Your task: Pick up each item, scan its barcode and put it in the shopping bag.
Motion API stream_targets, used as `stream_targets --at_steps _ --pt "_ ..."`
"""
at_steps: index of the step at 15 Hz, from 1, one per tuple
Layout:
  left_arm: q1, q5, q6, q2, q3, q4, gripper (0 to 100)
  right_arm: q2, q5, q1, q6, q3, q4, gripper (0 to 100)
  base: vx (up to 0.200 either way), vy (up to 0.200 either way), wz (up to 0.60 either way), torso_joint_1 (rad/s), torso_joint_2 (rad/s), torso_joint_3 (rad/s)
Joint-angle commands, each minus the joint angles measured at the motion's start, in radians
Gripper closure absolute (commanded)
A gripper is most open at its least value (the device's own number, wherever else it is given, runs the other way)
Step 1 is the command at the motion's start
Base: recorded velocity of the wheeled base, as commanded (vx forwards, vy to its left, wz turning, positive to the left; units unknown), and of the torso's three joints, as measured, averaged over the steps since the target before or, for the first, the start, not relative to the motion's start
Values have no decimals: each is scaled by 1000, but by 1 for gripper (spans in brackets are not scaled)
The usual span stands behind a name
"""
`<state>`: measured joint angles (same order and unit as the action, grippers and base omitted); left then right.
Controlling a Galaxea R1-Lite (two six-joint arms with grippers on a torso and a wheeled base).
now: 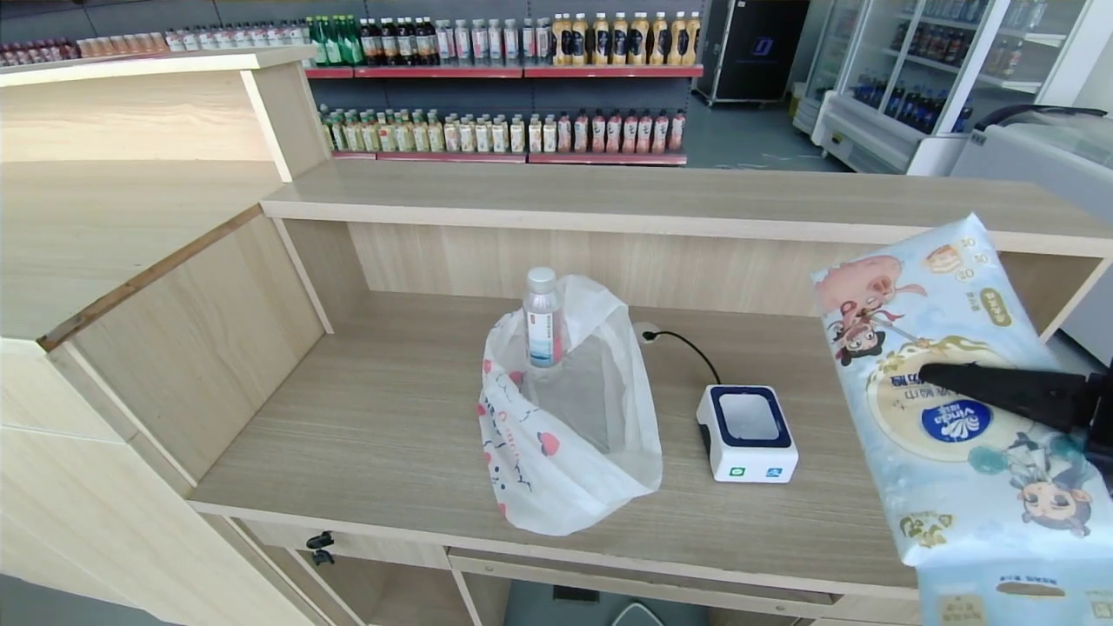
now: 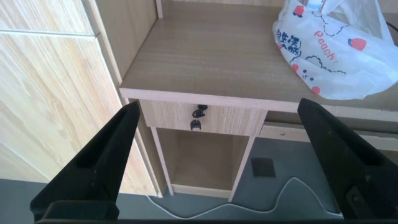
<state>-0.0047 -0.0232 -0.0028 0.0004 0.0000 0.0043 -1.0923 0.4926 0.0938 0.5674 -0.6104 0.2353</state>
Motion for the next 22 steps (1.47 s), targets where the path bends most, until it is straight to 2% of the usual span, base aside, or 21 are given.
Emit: stream_targets --at_steps 1,3,8,11,17,22 --pt "2 0 0 1 0 0 0 -164 104 -105 89 -69 58 100 0 0 0 0 0 0" --pt "2 0 0 1 0 0 0 -264 199 -149 112 -86 101 100 0 0 0 0 0 0" --pt "2 0 0 1 0 0 0 -366 299 -158 95 -81 127 100 0 0 0 0 0 0" --pt "2 0 0 1 0 0 0 -411 374 -175 23 -61 127 100 0 0 0 0 0 0" --pt "0 0 0 1 0 0 0 -469 393 -178 19 -63 128 100 0 0 0 0 0 0" --pt "2 0 0 1 0 0 0 -541 396 -180 -37 -94 128 100 0 0 0 0 0 0"
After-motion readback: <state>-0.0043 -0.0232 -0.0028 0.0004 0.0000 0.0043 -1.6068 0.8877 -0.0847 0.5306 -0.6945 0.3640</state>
